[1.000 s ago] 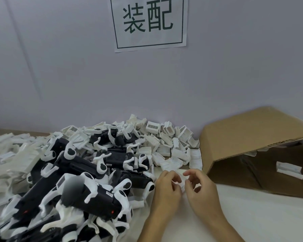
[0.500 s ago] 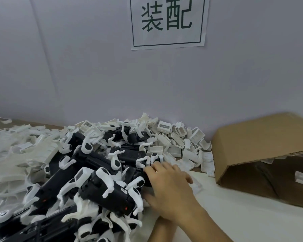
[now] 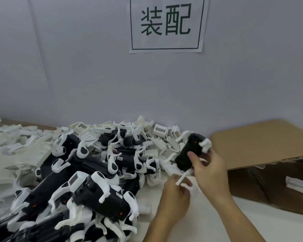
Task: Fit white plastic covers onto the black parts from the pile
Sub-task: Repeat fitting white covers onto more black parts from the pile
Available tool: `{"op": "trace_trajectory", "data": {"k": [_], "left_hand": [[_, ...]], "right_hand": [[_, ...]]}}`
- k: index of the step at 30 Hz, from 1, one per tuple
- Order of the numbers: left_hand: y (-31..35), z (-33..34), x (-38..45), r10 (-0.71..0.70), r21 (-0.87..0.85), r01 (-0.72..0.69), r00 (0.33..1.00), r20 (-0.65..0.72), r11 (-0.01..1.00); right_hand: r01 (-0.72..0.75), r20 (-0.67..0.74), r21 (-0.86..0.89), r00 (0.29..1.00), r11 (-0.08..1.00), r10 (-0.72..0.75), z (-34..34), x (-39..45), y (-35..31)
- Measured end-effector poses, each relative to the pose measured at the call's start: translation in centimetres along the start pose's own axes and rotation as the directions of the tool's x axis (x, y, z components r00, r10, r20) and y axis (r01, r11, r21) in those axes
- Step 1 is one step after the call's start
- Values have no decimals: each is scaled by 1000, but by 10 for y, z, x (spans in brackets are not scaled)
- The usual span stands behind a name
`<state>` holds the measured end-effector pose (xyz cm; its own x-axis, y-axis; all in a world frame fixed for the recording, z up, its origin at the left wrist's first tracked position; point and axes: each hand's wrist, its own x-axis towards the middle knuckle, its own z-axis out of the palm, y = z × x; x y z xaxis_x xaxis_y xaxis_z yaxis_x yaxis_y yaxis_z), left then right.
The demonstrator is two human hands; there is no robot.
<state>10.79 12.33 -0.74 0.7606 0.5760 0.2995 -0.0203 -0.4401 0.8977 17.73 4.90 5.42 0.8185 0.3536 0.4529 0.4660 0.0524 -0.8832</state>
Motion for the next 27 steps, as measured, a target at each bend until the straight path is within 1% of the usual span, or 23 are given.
{"op": "trace_trajectory", "data": {"k": [3,6,8,9,11,12,14,15,17,19,20,21,22,23,25,27], "left_hand": [[-1,2,5,-61,-86,56,997,-56,995],[0,5,4,-179,-186,178,984,12,966],[2,8,1,-197,-172,202,979,48,964],[3,9,0,-207,-161,212,977,45,964],[10,9,0,-220,-172,217,976,2,961],[14,7,0,-240,-209,230,970,-22,950],[18,6,0,-313,-331,281,949,-46,901],[20,4,1,-355,-400,313,934,-33,861],[24,-4,1,-426,-528,393,902,64,753],[23,-13,2,-443,-598,469,873,204,650],[21,-16,3,-424,-592,494,866,265,637],[19,-18,4,-401,-576,501,865,303,646],[17,-17,4,-379,-564,491,871,313,664],[18,-16,4,-363,-566,469,883,297,678],[21,-13,4,-349,-604,401,914,208,689],[20,-13,5,-336,-631,328,935,112,703]], "right_hand": [[-30,-94,57,995,998,35,-16,-15,29],[-20,-211,76,977,997,36,-21,-34,54],[13,-267,51,964,999,1,-23,-36,64],[27,-271,41,962,999,-15,-24,-36,66],[63,-238,47,970,997,-51,-26,-35,66],[86,-210,49,975,995,-74,-27,-35,66],[180,-166,31,971,983,-173,-30,-36,66],[236,-161,2,959,972,-233,-31,-37,64],[334,-141,-88,928,938,-344,-33,-36,61],[376,-95,-133,916,917,-389,-34,-35,62],[377,-63,-122,920,918,-386,-34,-36,62],[390,-29,-120,918,913,-396,-35,-35,62],[415,10,-127,909,901,-417,-34,-35,62],[446,57,-151,895,882,-442,-32,-36,63],[483,144,-193,875,854,-462,-28,-36,64],[443,189,-206,893,873,-408,-26,-36,66]]}}
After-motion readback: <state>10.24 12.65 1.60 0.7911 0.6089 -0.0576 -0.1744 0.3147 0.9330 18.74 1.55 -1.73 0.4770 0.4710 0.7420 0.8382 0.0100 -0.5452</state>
